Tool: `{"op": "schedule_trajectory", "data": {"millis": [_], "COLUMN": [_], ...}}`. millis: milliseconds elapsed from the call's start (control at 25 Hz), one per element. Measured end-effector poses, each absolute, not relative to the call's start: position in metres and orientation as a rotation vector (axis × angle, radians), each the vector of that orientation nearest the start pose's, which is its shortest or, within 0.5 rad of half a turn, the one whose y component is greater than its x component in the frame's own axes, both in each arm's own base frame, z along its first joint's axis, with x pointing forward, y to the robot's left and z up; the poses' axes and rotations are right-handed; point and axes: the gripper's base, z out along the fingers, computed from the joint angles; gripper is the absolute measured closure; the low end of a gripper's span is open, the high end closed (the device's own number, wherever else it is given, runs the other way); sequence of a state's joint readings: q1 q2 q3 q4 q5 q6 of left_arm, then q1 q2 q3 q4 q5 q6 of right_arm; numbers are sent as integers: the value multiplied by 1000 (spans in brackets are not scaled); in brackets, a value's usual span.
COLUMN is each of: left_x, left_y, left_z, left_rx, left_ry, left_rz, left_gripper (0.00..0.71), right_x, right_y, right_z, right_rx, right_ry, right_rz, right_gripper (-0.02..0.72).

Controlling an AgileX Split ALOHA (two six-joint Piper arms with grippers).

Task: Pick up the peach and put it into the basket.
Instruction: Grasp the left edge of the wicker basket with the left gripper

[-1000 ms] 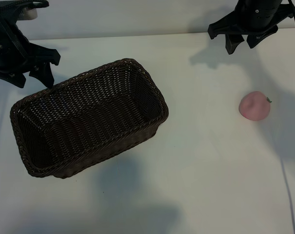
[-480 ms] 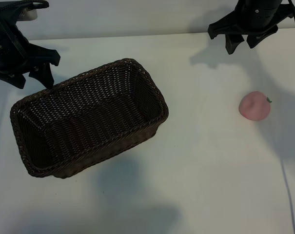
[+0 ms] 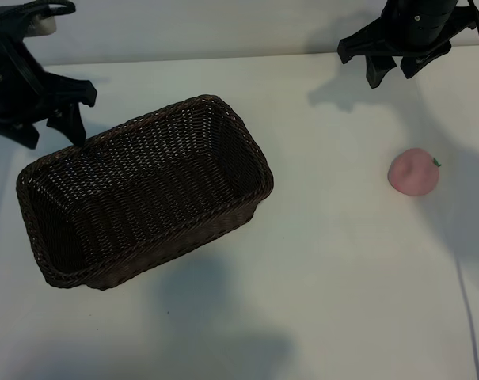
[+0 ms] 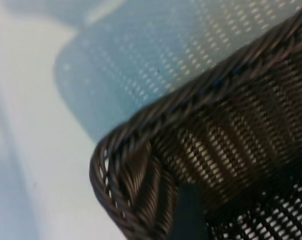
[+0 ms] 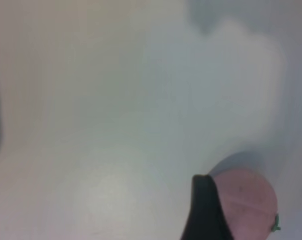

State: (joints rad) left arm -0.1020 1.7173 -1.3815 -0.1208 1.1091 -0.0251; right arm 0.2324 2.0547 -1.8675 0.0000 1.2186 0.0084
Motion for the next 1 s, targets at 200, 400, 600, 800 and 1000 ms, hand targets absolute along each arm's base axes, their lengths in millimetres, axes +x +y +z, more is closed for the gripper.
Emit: {"op": "schedule_trajectory", "data": {"millis": [200,400,600,800,1000], "left_x": [306,270,250,245,257], "left_y": [-40,-30,-20,-19,-21], "left_z": [267,269,254,229,208], "left_rx": [-84,-317,-458,-515,-533], "left_ry": [2912,2863,2876,2837,2819], "left_rz": [-193,-125,12,-7,-36], "left_gripper": [118,118,118,118,118], "right_x": [428,428,428,428,428], "right_y": [101,101,101,101,101], "right_z": [264,264,264,264,264], "right_rx": [-323,-323,-323,-323,-323], "right_ry": [2873,2873,2873,2873,2873], "right_rz": [44,44,44,44,44], "right_gripper": [220,220,220,220,220]}}
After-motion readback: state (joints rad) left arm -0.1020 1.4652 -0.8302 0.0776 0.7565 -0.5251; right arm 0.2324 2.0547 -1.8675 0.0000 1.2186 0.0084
